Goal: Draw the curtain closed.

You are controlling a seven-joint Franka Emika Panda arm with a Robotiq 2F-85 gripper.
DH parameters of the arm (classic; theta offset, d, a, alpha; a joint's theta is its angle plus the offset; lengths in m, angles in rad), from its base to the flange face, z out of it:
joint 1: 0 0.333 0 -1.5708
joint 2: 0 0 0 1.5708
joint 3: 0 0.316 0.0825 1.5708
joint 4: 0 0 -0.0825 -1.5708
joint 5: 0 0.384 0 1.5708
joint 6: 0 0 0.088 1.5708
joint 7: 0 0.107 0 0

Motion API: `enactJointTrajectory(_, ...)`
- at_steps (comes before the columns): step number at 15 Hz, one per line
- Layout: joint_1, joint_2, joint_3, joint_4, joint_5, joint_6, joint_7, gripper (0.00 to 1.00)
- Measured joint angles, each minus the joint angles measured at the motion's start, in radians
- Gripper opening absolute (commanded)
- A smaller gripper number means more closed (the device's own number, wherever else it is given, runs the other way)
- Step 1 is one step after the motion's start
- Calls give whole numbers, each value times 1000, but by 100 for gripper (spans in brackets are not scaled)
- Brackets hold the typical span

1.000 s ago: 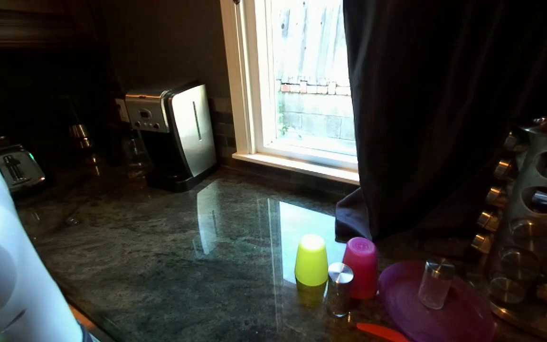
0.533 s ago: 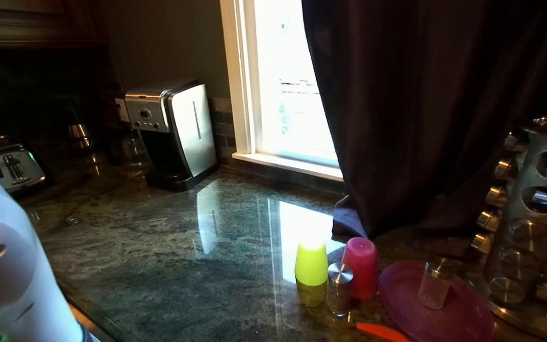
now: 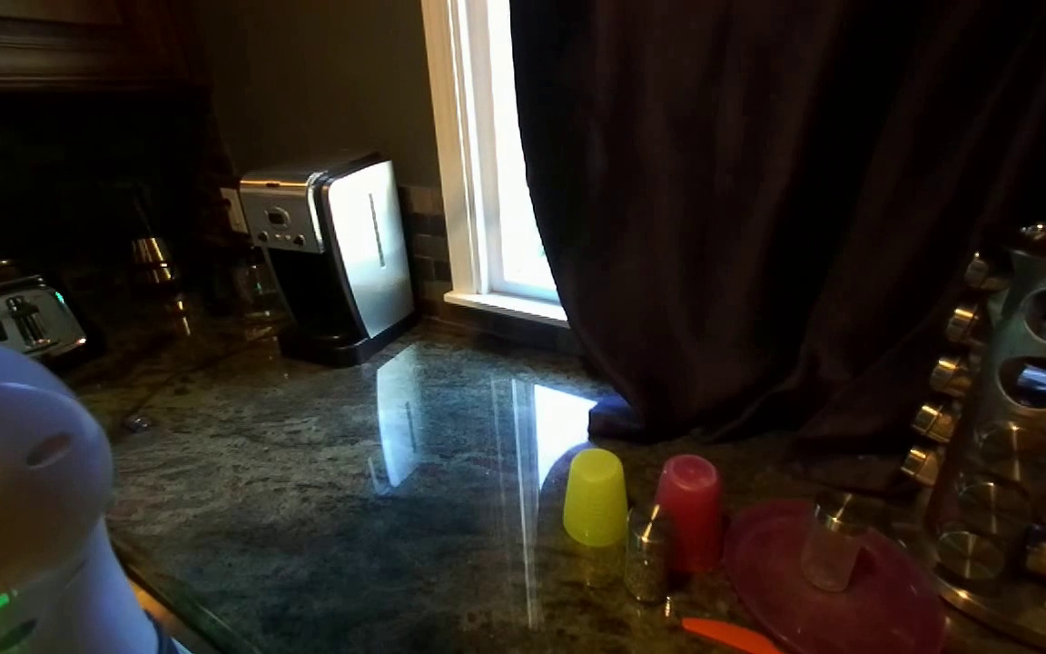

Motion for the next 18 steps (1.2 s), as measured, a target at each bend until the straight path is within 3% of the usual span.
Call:
enactJointTrajectory(5, 15, 4, -1, 1, 4, 4, -4, 1)
enactJointTrajectory(8, 91, 36, 12, 11, 1, 76, -29, 1)
enactJointTrajectory(11, 145, 114, 63, 50, -6, 168, -63, 1)
enactJointTrajectory(13, 181, 170, 111, 77, 49, 232, -148, 1)
enactJointTrajectory(17, 270, 241, 118, 169, 1, 344, -117, 1)
enactJointTrajectory(18, 272, 249, 118, 185, -30, 353, -91, 27)
